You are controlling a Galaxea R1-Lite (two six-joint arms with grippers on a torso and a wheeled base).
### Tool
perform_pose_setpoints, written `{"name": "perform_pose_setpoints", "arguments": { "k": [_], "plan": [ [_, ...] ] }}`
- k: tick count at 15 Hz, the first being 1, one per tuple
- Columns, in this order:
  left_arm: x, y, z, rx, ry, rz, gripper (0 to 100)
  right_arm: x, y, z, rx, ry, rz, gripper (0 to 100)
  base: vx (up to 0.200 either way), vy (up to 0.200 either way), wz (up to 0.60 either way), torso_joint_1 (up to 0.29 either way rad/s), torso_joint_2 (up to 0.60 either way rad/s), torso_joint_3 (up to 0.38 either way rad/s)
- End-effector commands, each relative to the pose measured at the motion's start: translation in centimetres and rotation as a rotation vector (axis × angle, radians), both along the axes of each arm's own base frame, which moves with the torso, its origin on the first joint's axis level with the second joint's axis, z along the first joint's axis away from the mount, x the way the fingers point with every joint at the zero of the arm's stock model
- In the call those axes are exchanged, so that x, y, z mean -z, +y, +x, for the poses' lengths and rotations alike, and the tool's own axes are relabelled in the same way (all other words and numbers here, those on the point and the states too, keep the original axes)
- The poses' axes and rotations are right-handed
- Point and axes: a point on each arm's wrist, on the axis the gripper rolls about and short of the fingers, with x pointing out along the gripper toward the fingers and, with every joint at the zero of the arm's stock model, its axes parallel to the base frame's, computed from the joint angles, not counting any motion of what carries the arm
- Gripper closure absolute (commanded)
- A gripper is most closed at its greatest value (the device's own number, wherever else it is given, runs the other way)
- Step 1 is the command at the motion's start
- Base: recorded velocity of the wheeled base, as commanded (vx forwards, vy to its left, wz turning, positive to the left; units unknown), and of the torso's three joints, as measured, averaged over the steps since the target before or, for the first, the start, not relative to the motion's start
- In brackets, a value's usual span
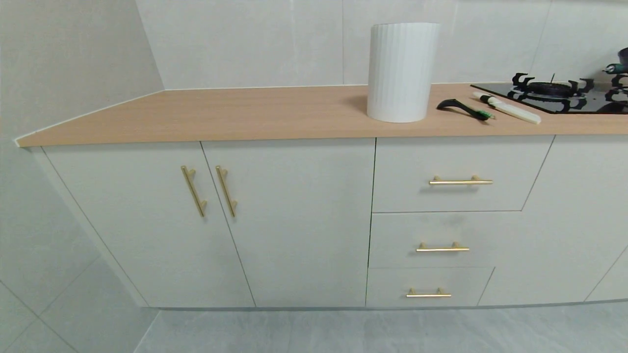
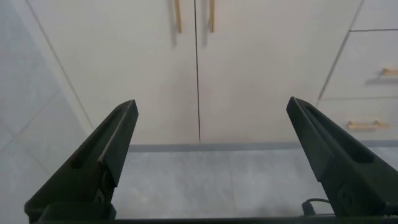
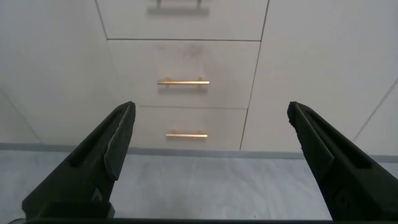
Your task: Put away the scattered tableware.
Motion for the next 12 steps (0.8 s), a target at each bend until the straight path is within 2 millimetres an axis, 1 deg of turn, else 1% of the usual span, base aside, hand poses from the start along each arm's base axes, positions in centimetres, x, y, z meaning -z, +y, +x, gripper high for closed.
{"name": "perform_pose_setpoints", "arguments": {
  "k": [1, 11, 12],
  "plan": [
    [0.00, 0.00, 0.01, -0.001, 0.001, 0.000, 0, -0.01, 0.00, 0.01, -0.001, 0.001, -0.001, 0, 0.200, 0.000, 0.00, 0.002, 0.00, -0.002],
    [0.00, 0.00, 0.01, 0.001, 0.001, 0.000, 0, -0.07, -0.01, 0.00, 0.002, -0.007, -0.010, 0, 0.000, 0.000, 0.00, 0.000, 0.00, 0.000],
    [0.00, 0.00, 0.01, -0.001, 0.001, 0.000, 0, -0.71, 0.00, -0.16, -0.003, -0.031, -0.004, 0, 0.000, 0.000, 0.00, 0.000, 0.00, 0.000]
  ]
}}
